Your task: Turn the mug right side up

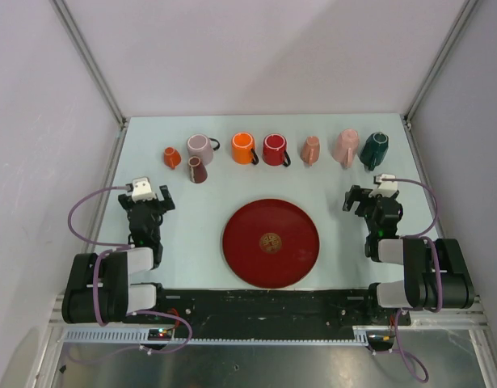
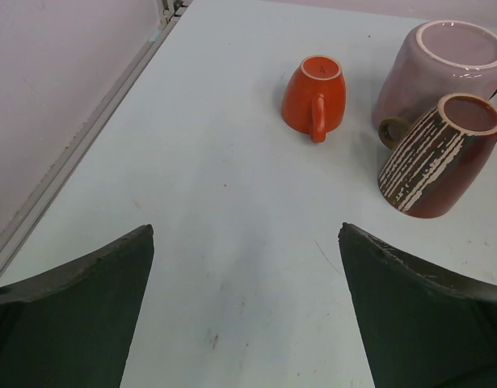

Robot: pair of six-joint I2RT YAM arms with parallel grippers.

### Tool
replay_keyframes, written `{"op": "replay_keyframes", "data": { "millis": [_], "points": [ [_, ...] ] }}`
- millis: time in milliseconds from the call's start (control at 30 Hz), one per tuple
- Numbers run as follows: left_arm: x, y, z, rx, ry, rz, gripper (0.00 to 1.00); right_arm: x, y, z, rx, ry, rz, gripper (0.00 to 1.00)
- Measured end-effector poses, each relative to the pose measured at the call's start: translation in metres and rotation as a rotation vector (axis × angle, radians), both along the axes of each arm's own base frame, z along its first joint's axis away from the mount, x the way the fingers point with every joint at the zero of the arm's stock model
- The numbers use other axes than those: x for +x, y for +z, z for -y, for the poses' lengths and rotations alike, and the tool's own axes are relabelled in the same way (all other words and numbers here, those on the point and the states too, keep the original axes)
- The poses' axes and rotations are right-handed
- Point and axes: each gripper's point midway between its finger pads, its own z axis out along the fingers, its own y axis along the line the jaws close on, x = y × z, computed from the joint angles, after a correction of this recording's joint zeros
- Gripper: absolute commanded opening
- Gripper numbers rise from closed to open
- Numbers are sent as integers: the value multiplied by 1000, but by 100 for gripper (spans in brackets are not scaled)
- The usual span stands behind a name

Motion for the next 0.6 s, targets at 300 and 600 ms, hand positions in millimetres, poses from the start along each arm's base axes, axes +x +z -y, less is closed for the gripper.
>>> {"op": "replay_keyframes", "data": {
  "millis": [300,600],
  "points": [
    [0,0,1,0,-5,-5,100,0,6,4,-3,-22,-15,99],
    [58,117,13,16,-153,-140,81,34,105,-4,55,6,62,99]
  ]
}}
